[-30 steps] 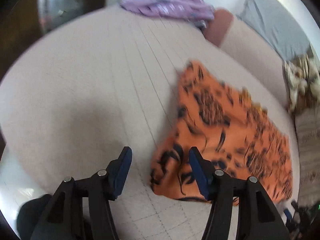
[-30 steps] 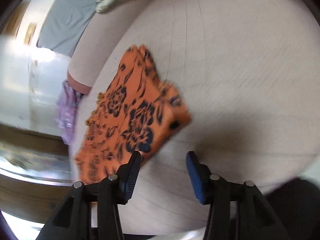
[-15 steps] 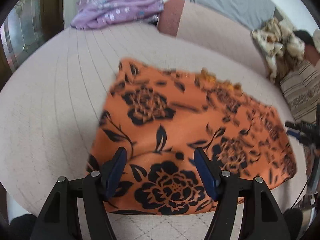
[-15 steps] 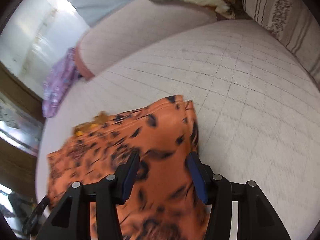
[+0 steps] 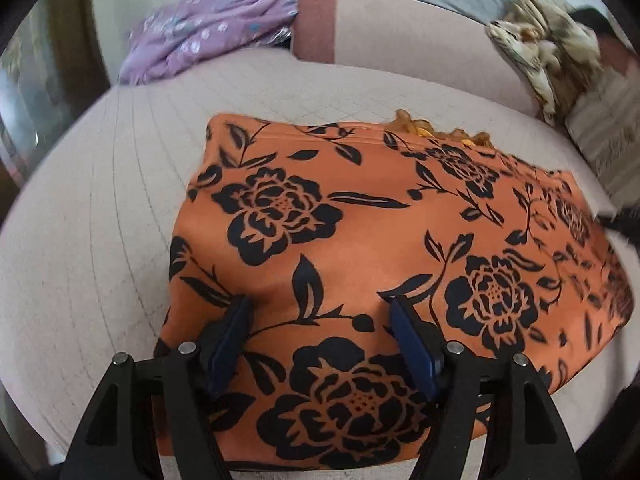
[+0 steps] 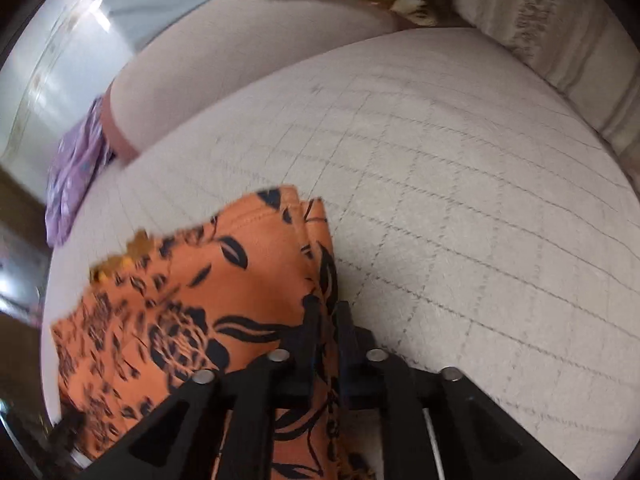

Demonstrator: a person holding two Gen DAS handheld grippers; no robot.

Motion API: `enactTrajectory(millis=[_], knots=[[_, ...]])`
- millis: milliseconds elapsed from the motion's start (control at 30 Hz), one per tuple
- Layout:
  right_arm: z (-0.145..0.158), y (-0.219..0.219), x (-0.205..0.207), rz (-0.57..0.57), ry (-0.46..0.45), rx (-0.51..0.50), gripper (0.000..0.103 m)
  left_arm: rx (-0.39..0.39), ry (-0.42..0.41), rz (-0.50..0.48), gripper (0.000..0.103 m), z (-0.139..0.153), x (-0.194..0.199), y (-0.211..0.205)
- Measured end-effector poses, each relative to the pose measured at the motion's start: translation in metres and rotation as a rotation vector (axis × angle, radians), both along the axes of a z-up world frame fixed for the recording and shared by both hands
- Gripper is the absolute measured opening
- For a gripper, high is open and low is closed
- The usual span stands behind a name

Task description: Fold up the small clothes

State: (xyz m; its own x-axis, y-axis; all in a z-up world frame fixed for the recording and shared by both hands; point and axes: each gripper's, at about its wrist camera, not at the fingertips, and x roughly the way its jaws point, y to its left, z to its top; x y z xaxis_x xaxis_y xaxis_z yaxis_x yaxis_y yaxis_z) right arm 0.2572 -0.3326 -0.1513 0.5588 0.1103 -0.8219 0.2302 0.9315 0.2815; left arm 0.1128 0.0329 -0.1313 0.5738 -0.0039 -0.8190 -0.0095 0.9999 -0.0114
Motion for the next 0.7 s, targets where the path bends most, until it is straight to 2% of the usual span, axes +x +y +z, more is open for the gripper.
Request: enactTrajectory(millis=[167,233,267,300,333,367,400,433,467,500,533,567,600,633,667,700], knots=[[0.047,0.025,-0.001,0.072,-0.166,0.013,0.017,-0.01,-0.005,0.002,0.075,-0.002,0.002,-0.001],[0.047,0.037,0.008,0.149,-0.174,0.14,0.041,-0.008,-0.01,0.0,0.075,-0.002,0.0,0.0],[0.036,0.042,0.02,0.199,-0.142,0.247,0.068,-0.011,-0.014,-0.003,0.076,-0.002,-0.002,0.001],[0.019,0.042,0.03,0.218,-0.096,0.311,0.069,-0.012,-0.015,-0.005,0.076,-0.002,-0.002,-0.001],[0.004,0.037,0.037,0.196,-0.051,0.304,0.067,-0.021,-0.009,-0.01,0.076,0.001,-0.003,0.001],[-0.012,0.025,0.042,0.118,-0.007,0.279,0.064,-0.048,0.0,-0.014,0.075,0.007,-0.006,0.005],[-0.027,-0.002,0.039,-0.02,-0.014,0.337,0.039,-0.092,-0.007,-0.007,0.075,0.017,-0.014,0.012],[-0.029,-0.013,0.033,-0.08,-0.021,0.384,0.035,-0.135,-0.039,0.002,0.076,0.027,-0.021,0.019],[-0.027,-0.018,0.027,-0.11,-0.036,0.416,0.036,-0.173,-0.084,0.008,0.076,0.038,-0.029,0.025],[-0.017,-0.009,0.023,-0.07,-0.05,0.366,0.038,-0.185,-0.103,0.007,0.076,0.041,-0.033,0.028],[-0.006,0.006,0.019,-0.009,-0.059,0.276,0.038,-0.175,-0.089,0.012,0.077,0.039,-0.033,0.03],[0.002,0.015,0.012,0.031,-0.073,0.241,0.039,-0.157,-0.051,0.02,0.077,0.032,-0.029,0.031],[0.007,0.023,0.005,0.064,-0.093,0.255,0.047,-0.142,0.042,0.037,0.076,0.013,-0.021,0.036],[0.01,0.027,0.0,0.081,-0.106,0.269,0.066,-0.136,0.086,0.048,0.071,0.005,-0.017,0.04],[0.011,0.034,-0.008,0.096,-0.111,0.26,0.069,-0.136,0.058,0.045,0.065,0.011,-0.02,0.042],[0.012,0.043,-0.015,0.101,-0.092,0.202,0.069,-0.167,0.036,0.027,0.065,0.023,-0.021,0.045]])
